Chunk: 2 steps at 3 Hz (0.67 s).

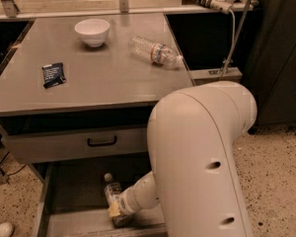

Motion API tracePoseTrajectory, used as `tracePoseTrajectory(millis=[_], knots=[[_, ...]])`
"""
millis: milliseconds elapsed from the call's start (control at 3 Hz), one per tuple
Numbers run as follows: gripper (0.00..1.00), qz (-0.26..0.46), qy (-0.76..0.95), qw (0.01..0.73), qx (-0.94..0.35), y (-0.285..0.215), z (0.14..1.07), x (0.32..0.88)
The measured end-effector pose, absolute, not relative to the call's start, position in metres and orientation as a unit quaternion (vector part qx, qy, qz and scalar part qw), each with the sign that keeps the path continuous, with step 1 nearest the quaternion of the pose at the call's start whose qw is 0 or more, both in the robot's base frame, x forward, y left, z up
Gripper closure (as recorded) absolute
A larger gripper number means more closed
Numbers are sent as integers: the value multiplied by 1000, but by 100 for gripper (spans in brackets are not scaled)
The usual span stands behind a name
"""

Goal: Place blue plastic bottle into middle drawer

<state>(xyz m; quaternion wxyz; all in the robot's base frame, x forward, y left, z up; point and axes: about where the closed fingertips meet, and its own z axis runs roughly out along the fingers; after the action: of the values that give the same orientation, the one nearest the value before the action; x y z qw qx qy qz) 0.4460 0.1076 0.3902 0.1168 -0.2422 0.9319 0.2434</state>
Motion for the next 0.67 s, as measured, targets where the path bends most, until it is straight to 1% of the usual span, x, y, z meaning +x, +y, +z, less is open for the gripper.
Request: tracePoseTrajectory(millis=[333, 667], knots=[[100, 251, 933, 111, -231, 107, 377, 441], [82, 252, 934, 110, -230, 107, 375, 440]])
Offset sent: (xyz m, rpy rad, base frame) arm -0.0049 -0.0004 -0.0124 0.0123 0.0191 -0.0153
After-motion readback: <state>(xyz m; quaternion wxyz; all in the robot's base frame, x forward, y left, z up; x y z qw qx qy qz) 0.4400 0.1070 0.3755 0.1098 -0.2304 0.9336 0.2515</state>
